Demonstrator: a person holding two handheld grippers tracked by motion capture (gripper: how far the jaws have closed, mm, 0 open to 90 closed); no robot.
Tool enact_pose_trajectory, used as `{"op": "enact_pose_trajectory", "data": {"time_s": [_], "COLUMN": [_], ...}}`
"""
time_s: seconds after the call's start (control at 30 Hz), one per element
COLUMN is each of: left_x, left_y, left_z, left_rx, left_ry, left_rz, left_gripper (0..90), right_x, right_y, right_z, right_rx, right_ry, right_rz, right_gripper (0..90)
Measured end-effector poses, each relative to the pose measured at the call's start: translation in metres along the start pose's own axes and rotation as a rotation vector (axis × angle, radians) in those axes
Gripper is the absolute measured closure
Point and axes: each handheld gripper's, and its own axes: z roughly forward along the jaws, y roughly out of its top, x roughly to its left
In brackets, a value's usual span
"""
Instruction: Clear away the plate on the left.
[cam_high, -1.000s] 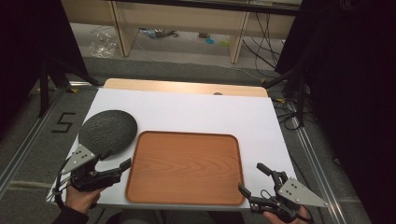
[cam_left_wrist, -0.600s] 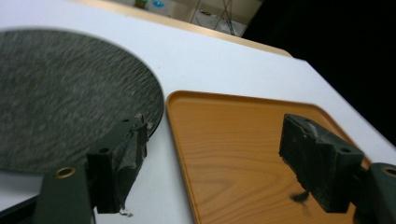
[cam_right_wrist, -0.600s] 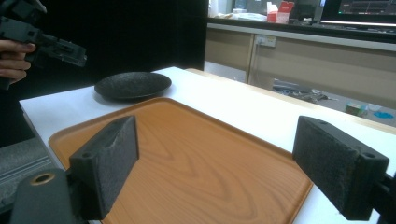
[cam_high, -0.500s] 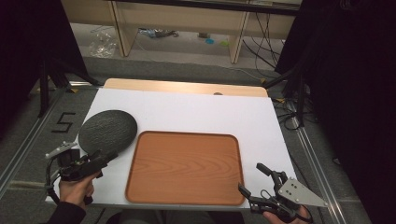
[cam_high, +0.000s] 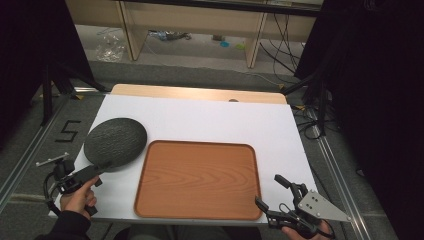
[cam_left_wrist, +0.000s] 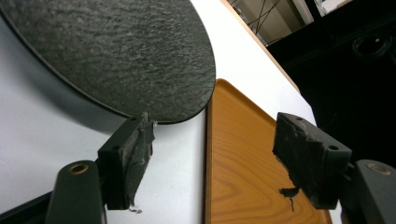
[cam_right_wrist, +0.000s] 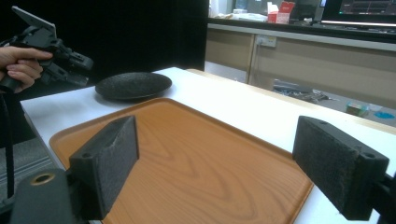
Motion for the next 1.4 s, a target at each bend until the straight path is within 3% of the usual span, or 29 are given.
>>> {"op": "enact_pose_trajectory", "data": {"time_s": [0.2, 0.43, 0.47, 0.9, 0.93, 1.03, 1.1, 1.37, 1.4], "left_x": [0.011, 0.021, 0.024, 0.037, 0.038, 0.041, 0.042, 0.05, 0.05], "left_y": [0.002, 0.003, 0.004, 0.009, 0.009, 0.011, 0.013, 0.018, 0.019], "left_z": [0.007, 0.014, 0.015, 0.027, 0.029, 0.031, 0.033, 0.042, 0.043], "left_rx": [0.024, 0.055, 0.058, 0.056, 0.055, 0.045, 0.045, 0.021, 0.021], "left_ry": [0.006, 0.01, 0.009, 0.022, 0.024, 0.003, 0.008, 0.008, 0.005], "left_rz": [-0.073, -0.17, -0.186, -0.27, -0.272, -0.295, -0.288, -0.345, -0.35], "left_gripper": [30.6, 32.2, 33.1, 37.5, 37.5, 38.6, 39.3, 40.4, 40.6], "right_x": [0.0, 0.0, 0.0, 0.0, 0.0, 0.0, 0.0, 0.0, 0.001], "right_y": [0.0, 0.0, 0.0, 0.0, 0.0, 0.0, 0.0, 0.0, 0.0], "right_z": [-0.001, 0.0, 0.0, 0.001, 0.0, 0.001, 0.001, -0.001, -0.001], "right_rx": [0.006, 0.0, -0.003, -0.02, -0.001, -0.021, -0.009, 0.01, 0.014], "right_ry": [0.016, 0.003, 0.022, 0.02, 0.019, 0.02, 0.022, 0.008, 0.005], "right_rz": [-0.002, -0.001, -0.003, 0.003, -0.006, 0.002, -0.004, -0.007, 0.01], "right_gripper": [15.6, 15.6, 15.6, 15.6, 15.6, 15.6, 15.7, 15.7, 15.7]}}
